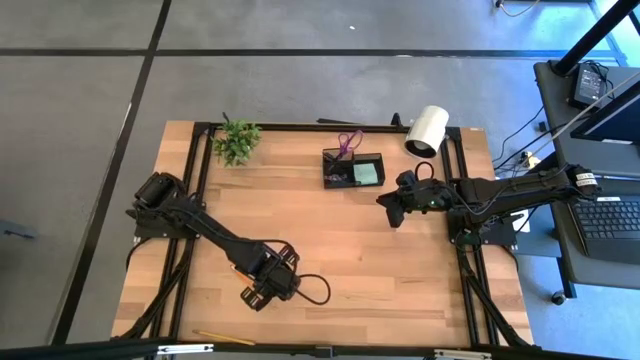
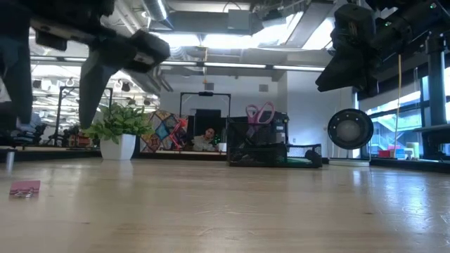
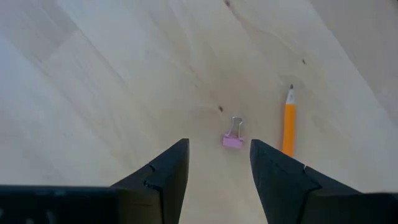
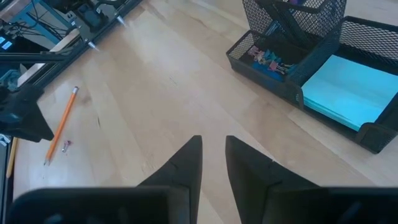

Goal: Pick and place office supplies into organizer
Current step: Put the pink binder clip into the black desk organizer

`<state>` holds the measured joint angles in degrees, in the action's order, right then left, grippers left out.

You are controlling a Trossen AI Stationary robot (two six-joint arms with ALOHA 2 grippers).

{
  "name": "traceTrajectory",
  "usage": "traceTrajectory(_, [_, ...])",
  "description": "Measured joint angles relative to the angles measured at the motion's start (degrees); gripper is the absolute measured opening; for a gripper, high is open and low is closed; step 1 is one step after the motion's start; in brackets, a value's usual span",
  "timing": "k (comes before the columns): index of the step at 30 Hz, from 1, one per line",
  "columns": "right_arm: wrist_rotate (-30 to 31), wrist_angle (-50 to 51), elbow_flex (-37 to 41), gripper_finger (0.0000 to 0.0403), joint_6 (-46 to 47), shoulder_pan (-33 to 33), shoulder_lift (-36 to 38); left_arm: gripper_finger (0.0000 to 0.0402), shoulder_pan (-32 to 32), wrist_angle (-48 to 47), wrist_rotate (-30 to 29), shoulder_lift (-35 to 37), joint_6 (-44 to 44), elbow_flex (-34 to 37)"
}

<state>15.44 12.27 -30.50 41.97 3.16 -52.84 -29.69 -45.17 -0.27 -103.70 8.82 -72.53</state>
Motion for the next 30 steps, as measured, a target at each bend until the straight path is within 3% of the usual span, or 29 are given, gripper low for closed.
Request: traceTrajectory(30, [0.0,0.0,0.0,0.0076,0.0,0.0,0.0,0.0158,-1.3,13.0,1.3,0.0,-2.1,10.6])
